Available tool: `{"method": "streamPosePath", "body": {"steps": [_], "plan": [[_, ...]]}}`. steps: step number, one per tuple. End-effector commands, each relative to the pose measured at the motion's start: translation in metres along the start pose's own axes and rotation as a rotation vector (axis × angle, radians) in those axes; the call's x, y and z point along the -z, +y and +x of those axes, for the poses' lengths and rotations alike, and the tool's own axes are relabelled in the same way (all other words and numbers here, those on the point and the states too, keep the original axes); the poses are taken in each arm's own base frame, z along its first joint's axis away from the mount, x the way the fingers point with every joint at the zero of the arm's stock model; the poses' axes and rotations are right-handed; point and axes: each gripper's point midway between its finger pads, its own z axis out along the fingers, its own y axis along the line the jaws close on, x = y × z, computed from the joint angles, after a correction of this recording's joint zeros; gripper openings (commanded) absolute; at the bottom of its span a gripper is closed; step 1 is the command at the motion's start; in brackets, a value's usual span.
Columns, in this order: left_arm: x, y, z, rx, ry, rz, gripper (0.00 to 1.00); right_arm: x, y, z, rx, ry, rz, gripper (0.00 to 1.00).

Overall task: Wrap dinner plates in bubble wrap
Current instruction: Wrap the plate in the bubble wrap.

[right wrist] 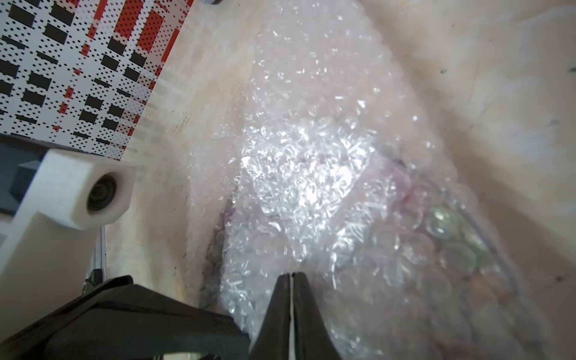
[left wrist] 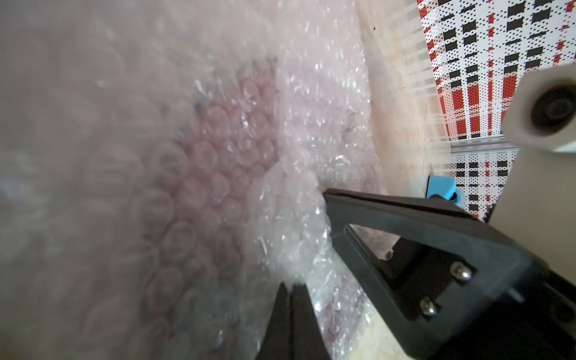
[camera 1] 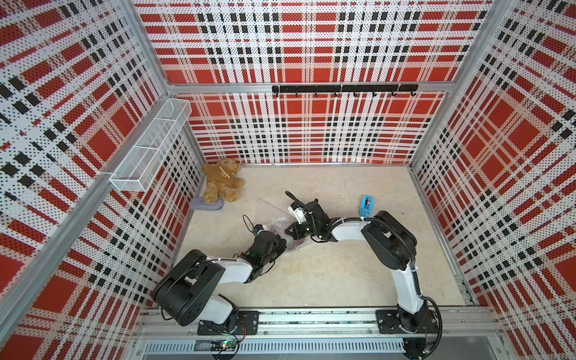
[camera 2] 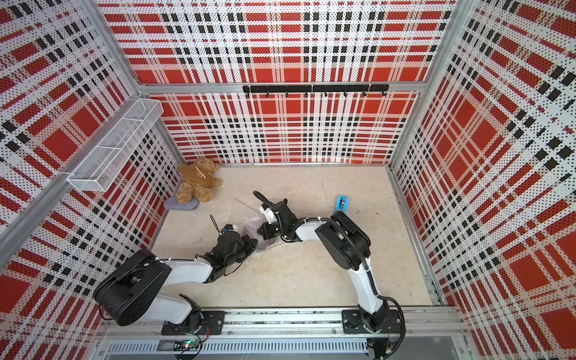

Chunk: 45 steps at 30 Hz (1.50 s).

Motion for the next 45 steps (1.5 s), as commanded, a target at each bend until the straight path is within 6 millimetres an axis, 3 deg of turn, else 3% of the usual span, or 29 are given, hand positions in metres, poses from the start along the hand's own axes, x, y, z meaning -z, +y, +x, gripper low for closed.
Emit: {"method": "streamPosePath", "body": {"steps": [1, 3, 7, 10, 12, 15, 18, 20, 23, 26, 30, 37, 45], "plan": [[0.007, 0.014, 0.008, 0.018, 0.056, -0.035, 0.06, -0.011, -0.038, 0.073, -0.087, 0.188, 0.114, 0.08], [0.016, -0.003, -0.001, 0.011, 0.044, 0.028, 0.28, -0.008, -0.047, 0.079, -0.089, 0.204, 0.164, 0.07], [0.046, -0.018, -0.042, -0.038, -0.1, 0.026, 0.52, -0.004, -0.048, 0.076, -0.066, 0.197, 0.181, 0.07], [0.072, -0.018, -0.08, -0.117, -0.225, 0.003, 0.78, -0.002, -0.049, 0.074, -0.047, 0.192, 0.193, 0.07], [0.08, -0.01, -0.098, -0.149, -0.251, -0.027, 0.88, -0.003, -0.049, 0.073, -0.036, 0.19, 0.194, 0.07], [0.08, -0.003, -0.117, -0.132, -0.225, -0.041, 0.9, -0.002, -0.048, 0.069, -0.024, 0.183, 0.196, 0.07], [0.066, -0.033, -0.116, -0.119, -0.159, 0.064, 0.83, -0.001, -0.048, 0.067, -0.019, 0.177, 0.2, 0.06], [0.056, -0.047, -0.115, -0.08, -0.134, 0.12, 0.72, 0.0, -0.048, 0.066, -0.018, 0.174, 0.203, 0.06], [0.042, -0.025, -0.13, -0.014, -0.163, 0.045, 0.65, 0.001, -0.047, 0.064, -0.014, 0.162, 0.204, 0.06], [0.028, -0.016, -0.149, -0.083, -0.165, 0.005, 0.72, 0.003, -0.044, 0.061, -0.011, 0.149, 0.198, 0.05], [-0.002, -0.008, -0.17, -0.229, -0.1, -0.126, 0.73, 0.004, -0.042, 0.058, -0.006, 0.144, 0.197, 0.05], [-0.036, 0.016, -0.215, -0.227, -0.079, -0.241, 0.76, 0.005, -0.038, 0.053, -0.012, 0.126, 0.182, 0.05], [-0.065, 0.024, -0.236, -0.316, 0.03, -0.313, 0.81, 0.005, -0.037, 0.051, -0.022, 0.11, 0.175, 0.05]]}}
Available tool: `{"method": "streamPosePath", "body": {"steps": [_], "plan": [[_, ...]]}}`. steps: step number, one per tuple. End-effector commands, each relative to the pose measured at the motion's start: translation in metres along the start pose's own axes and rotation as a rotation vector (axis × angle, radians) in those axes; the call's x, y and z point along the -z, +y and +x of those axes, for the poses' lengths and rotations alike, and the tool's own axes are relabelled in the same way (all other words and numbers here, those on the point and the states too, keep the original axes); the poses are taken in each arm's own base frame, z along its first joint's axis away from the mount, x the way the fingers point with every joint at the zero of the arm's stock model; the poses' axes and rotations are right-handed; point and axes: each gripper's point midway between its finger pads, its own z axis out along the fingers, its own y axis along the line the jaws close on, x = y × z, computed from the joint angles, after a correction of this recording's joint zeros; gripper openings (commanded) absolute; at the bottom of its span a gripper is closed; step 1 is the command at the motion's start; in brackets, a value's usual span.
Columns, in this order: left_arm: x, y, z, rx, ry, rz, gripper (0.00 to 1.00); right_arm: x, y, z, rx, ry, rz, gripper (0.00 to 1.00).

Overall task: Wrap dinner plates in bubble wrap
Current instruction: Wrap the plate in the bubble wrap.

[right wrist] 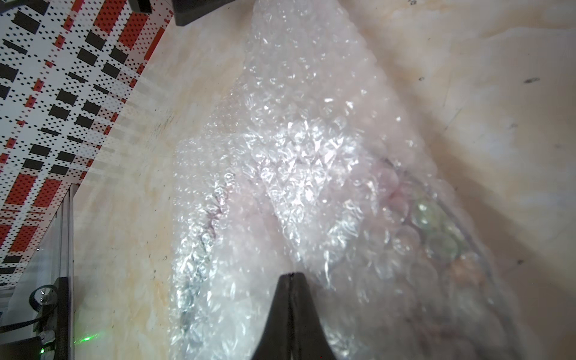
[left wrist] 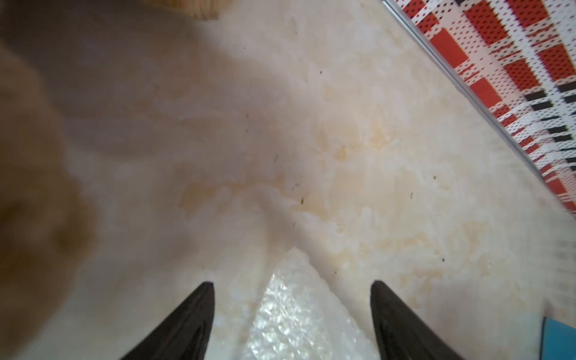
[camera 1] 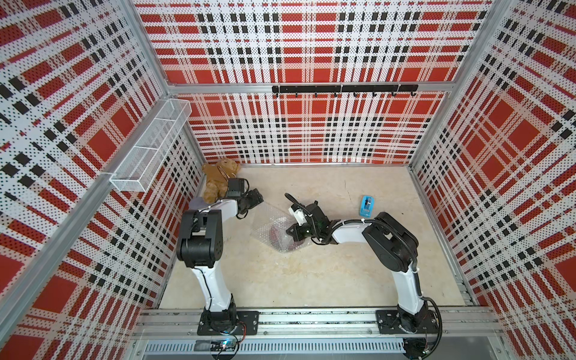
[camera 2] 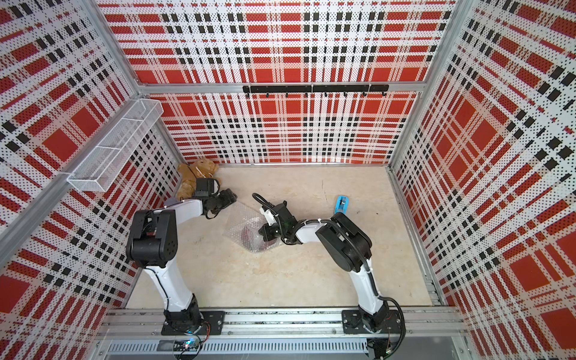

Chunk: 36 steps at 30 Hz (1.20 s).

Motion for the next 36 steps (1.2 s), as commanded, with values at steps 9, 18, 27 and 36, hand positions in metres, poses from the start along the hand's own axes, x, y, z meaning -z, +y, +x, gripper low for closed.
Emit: {"method": "streamPosePath", "body": {"steps": [9, 18, 27, 36], "plan": [[-0.021, 0.006, 0.012, -0.065, 0.138, 0.022, 0.5, 0.0, -0.023, 0.053, -0.059, 0.151, 0.085, 0.04], [-0.007, 0.001, -0.002, -0.059, 0.085, 0.008, 0.59, 0.001, -0.023, 0.054, -0.063, 0.151, 0.085, 0.04], [0.084, 0.033, 0.031, 0.217, -0.15, -0.084, 0.8, 0.0, -0.026, 0.057, -0.072, 0.158, 0.093, 0.03], [0.112, 0.029, 0.134, 0.474, -0.118, 0.087, 0.8, -0.001, -0.026, 0.058, -0.076, 0.157, 0.091, 0.03]]}}
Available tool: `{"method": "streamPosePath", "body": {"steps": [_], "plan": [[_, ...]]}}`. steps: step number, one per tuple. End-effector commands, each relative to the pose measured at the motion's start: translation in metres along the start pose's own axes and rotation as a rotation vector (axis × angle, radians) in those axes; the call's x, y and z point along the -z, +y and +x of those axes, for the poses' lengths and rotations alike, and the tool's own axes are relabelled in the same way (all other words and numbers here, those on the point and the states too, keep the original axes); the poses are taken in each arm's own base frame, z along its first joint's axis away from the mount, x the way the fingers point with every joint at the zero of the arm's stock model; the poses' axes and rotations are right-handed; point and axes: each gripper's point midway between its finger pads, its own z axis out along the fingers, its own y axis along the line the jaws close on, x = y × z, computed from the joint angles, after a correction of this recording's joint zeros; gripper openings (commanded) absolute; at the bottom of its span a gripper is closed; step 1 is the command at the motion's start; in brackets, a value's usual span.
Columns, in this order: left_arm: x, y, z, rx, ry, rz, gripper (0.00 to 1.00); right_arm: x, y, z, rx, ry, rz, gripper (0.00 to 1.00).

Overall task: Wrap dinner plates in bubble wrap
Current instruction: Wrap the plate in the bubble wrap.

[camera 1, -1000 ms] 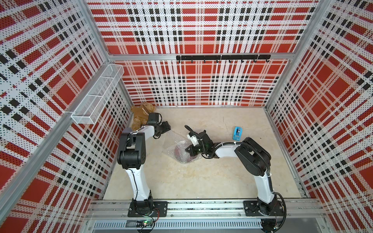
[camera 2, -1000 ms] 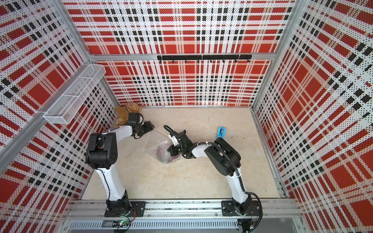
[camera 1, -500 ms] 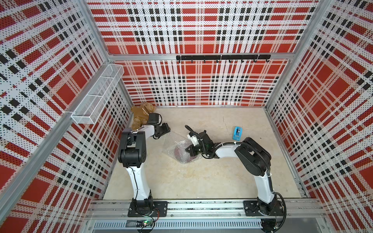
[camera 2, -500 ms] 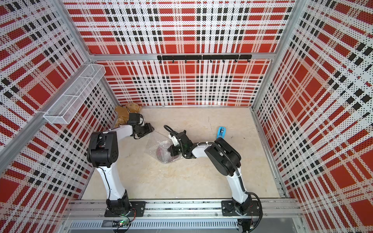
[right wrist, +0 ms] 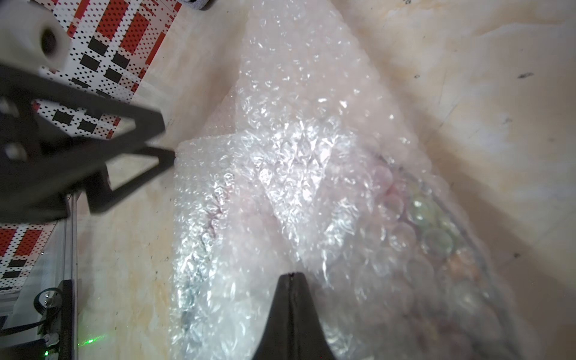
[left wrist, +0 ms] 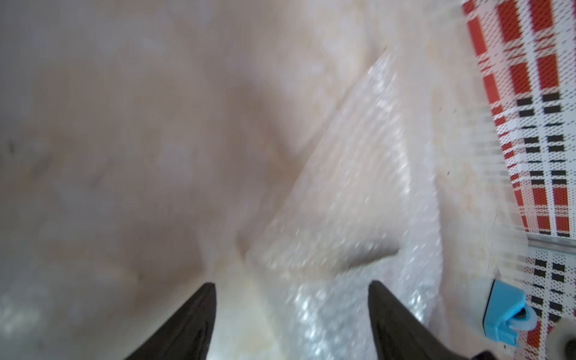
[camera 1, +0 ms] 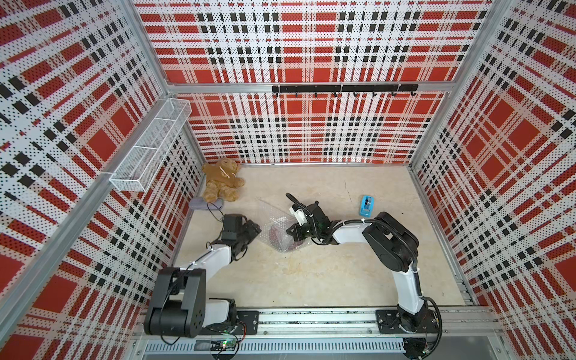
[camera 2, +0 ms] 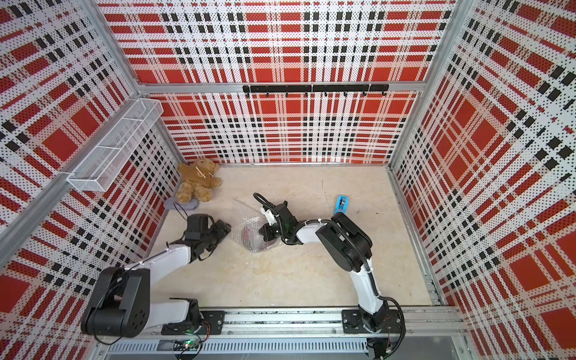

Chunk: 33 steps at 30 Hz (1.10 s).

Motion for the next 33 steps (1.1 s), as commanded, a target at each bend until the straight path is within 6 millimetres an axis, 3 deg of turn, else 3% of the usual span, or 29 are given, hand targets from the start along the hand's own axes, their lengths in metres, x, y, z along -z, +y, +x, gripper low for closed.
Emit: {"method": "streamPosePath", "body": {"steps": [1, 6, 11, 17, 23, 26, 31, 33], "plan": [[0.012, -0.021, -0.001, 0.141, -0.055, 0.133, 0.81, -0.001, -0.027, 0.056, -0.058, 0.16, 0.094, 0.03], [0.003, -0.016, 0.016, 0.222, -0.019, 0.213, 0.76, -0.002, -0.027, 0.056, -0.06, 0.159, 0.095, 0.03], [-0.014, -0.017, 0.008, 0.193, -0.036, 0.177, 0.51, -0.001, -0.025, 0.055, -0.057, 0.158, 0.09, 0.03], [-0.03, -0.019, -0.011, 0.17, -0.095, 0.18, 0.39, -0.001, -0.025, 0.057, -0.057, 0.159, 0.085, 0.03], [-0.025, -0.037, -0.025, 0.097, -0.164, 0.233, 0.18, 0.0, -0.023, 0.058, -0.055, 0.16, 0.077, 0.03], [-0.018, -0.05, -0.033, 0.022, -0.211, 0.259, 0.02, -0.001, -0.023, 0.059, -0.057, 0.165, 0.072, 0.02], [-0.007, -0.082, -0.029, -0.148, -0.274, 0.292, 0.0, -0.002, -0.023, 0.059, -0.059, 0.168, 0.073, 0.01], [-0.003, -0.098, -0.018, -0.235, -0.283, 0.303, 0.0, -0.002, -0.023, 0.06, -0.06, 0.17, 0.076, 0.01]]}}
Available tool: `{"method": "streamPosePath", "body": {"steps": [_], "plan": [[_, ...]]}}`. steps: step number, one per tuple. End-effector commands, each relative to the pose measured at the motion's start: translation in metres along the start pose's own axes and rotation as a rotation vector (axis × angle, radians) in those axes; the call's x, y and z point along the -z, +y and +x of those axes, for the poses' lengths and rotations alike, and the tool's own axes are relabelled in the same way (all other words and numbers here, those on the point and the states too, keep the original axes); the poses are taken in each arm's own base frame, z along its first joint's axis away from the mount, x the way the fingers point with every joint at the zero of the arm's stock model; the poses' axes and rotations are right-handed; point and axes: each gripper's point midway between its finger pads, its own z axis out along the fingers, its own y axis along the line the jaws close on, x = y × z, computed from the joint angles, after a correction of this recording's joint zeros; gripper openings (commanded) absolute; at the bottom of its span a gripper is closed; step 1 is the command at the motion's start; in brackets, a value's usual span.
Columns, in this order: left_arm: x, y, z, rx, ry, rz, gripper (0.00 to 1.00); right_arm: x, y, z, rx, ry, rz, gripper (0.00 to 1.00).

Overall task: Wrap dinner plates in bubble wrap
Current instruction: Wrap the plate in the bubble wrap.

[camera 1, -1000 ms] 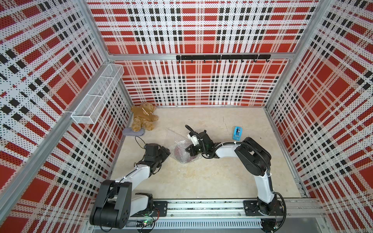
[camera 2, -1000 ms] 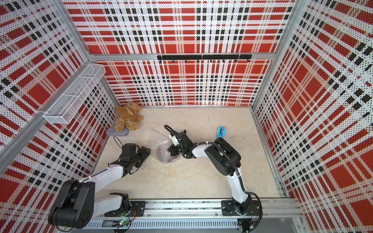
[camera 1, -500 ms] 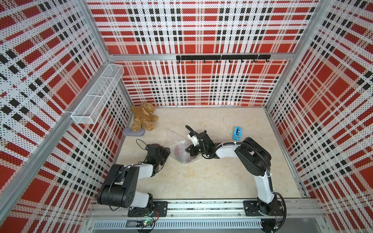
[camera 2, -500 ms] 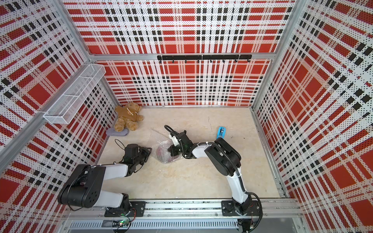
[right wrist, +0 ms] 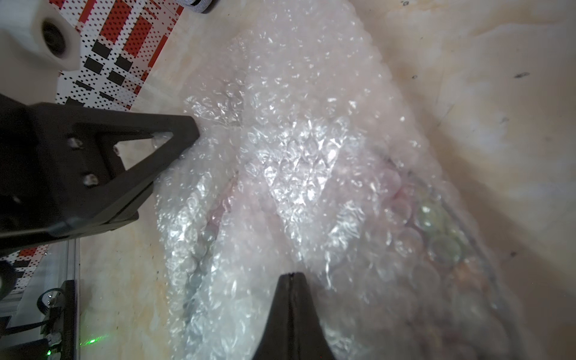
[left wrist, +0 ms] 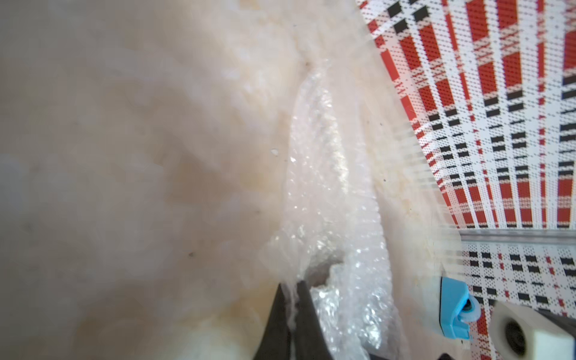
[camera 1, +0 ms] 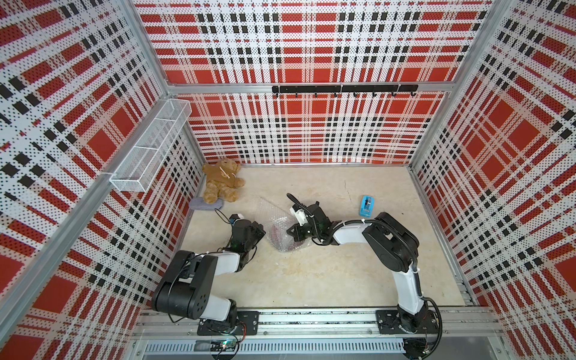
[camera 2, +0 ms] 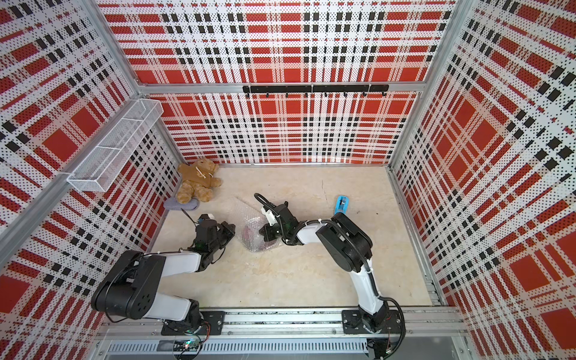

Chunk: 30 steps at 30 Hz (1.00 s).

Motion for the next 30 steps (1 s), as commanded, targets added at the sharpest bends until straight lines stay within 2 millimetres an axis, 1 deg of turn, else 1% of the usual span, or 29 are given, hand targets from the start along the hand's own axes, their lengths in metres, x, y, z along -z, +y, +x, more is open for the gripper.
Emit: {"method": "streamPosePath", "body": {"steps": [1, 3, 6, 8, 12, 15, 19, 21, 22, 24, 27, 28, 30], "plan": [[0.005, -0.045, -0.017, -0.181, -0.113, 0.067, 0.0, -0.001, -0.025, 0.059, -0.062, 0.175, 0.089, 0.01], [0.008, -0.06, -0.01, -0.255, -0.123, 0.084, 0.0, -0.001, -0.025, 0.059, -0.063, 0.176, 0.088, 0.01], [0.01, -0.079, 0.006, -0.382, -0.117, 0.113, 0.0, -0.003, -0.025, 0.06, -0.066, 0.182, 0.089, 0.01], [0.007, -0.086, 0.02, -0.47, -0.094, 0.117, 0.0, -0.003, -0.025, 0.06, -0.067, 0.183, 0.086, 0.0], [-0.007, -0.086, 0.054, -0.576, 0.009, 0.112, 0.0, -0.004, -0.023, 0.06, -0.073, 0.182, 0.076, 0.0], [-0.014, -0.083, 0.079, -0.599, 0.096, 0.132, 0.0, -0.003, -0.018, 0.056, -0.081, 0.17, 0.053, 0.0], [-0.022, -0.066, 0.103, -0.597, 0.185, 0.116, 0.0, 0.001, -0.009, 0.044, -0.093, 0.129, 0.02, 0.0], [-0.024, -0.059, 0.112, -0.602, 0.222, 0.119, 0.04, 0.004, -0.003, 0.034, -0.122, 0.097, -0.011, 0.0], [-0.024, -0.058, 0.116, -0.611, 0.239, 0.127, 0.06, 0.007, -0.001, 0.027, -0.144, 0.072, -0.028, 0.0], [-0.022, -0.057, 0.122, -0.624, 0.255, 0.152, 0.07, 0.013, 0.0, 0.014, -0.207, 0.024, -0.066, 0.0], [-0.018, -0.057, 0.123, -0.636, 0.248, 0.192, 0.07, 0.028, -0.002, -0.006, -0.341, -0.072, -0.154, 0.05], [-0.017, -0.058, 0.122, -0.64, 0.247, 0.203, 0.08, 0.032, -0.002, -0.01, -0.371, -0.096, -0.178, 0.07], [-0.017, -0.057, 0.122, -0.647, 0.245, 0.207, 0.15, 0.037, 0.002, -0.017, -0.41, -0.12, -0.217, 0.12]]}}
